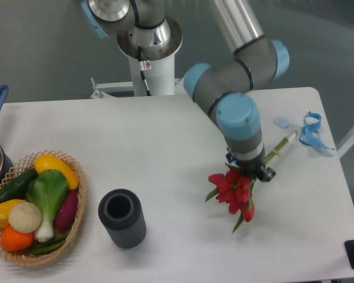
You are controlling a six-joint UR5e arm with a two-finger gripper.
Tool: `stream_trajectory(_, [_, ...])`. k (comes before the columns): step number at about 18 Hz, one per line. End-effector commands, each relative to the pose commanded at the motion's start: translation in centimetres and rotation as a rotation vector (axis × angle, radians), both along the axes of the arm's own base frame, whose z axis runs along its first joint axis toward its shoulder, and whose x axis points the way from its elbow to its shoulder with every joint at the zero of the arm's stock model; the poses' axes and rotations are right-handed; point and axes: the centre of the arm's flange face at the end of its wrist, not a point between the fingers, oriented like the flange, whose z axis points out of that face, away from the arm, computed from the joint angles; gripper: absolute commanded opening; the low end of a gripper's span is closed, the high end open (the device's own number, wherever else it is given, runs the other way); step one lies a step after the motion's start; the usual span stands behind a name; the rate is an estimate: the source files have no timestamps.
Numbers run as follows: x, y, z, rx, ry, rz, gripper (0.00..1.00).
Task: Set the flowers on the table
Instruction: 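Lower the held tulip bouquet toward the table beside the black vase, then lay the tulips flat on the table and open the gripper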
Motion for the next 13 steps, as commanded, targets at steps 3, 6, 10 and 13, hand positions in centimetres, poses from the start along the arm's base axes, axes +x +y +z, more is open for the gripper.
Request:
stream_trajectory(3, [0.0,0.0,-0.1,0.005,0.0,-0.002,0.37])
stream_trajectory(6, [0.0,0.1,-0.4,0.016,0.014,0.004,0.56])
stream_trajectory(10, [-0.2,0.3,1.0,0.056,0.039,0.002,1.0])
stream_trajectory(13, [-0.1,0.5,4.3,0.135,0.058,-0.004,1.0])
